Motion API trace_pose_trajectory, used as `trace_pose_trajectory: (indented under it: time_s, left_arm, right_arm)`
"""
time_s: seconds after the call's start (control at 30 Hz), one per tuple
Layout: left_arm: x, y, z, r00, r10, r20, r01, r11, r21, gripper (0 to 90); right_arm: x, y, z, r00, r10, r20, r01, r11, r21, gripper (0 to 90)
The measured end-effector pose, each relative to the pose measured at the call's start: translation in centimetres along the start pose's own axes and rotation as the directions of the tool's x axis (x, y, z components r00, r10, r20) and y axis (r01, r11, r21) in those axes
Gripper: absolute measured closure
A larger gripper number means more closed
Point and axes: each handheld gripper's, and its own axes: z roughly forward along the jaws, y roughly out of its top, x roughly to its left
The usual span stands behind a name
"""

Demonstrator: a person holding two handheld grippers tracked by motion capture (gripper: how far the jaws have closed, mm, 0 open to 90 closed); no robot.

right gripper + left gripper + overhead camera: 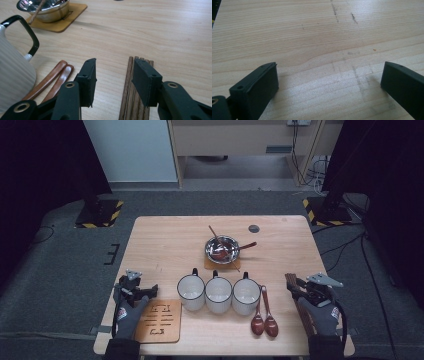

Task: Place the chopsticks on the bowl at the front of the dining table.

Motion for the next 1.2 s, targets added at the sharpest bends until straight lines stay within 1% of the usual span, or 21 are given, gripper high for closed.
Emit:
trace_pose_trajectory:
  time_s: [0.07, 0.27, 0.33, 0.53, 0.93, 1.2]
  left_arm:
    - [0.0, 0.0, 0.0, 1.0, 0.0, 0.0, 0.0, 1.0, 0.0, 0.2]
    - [0.0, 0.0, 0.0, 1.0, 0.0, 0.0, 0.0, 1.0, 0.0, 0.2]
    - [0.0, 0.0, 0.0, 1.0, 0.0, 0.0, 0.0, 1.0, 0.0, 0.2]
    - [0.0, 0.0, 0.0, 1.0, 0.0, 0.0, 0.0, 1.0, 0.0, 0.2]
    - [0.0, 0.0, 0.0, 1.0, -0.001, 0.0, 0.001, 1.0, 0.0, 0.2]
    - [0.0, 0.0, 0.0, 1.0, 0.0, 0.0, 0.0, 1.0, 0.0, 0.2]
  right_arm:
    - [0.0, -0.2, 0.1, 1.0, 0.003, 0.005, -0.003, 1.0, 0.011, 54.6]
    - [0.1, -1.0, 0.7, 1.0, 0.009, -0.002, -0.009, 0.998, 0.065, 57.7]
    - [0.1, -1.1, 0.8, 1.0, 0.001, 0.002, -0.001, 0.997, 0.08, 59.5]
    - [0.2, -1.5, 1.3, 0.9999, 0.016, -0.004, -0.015, 0.993, 0.12, 62.0]
    - [0.0, -2.0, 1.6, 0.9999, 0.013, 0.008, -0.014, 0.987, 0.16, 63.0]
    - [0.0, -2.0, 1.5, 0.9999, 0.007, 0.009, -0.009, 0.987, 0.163, 63.0]
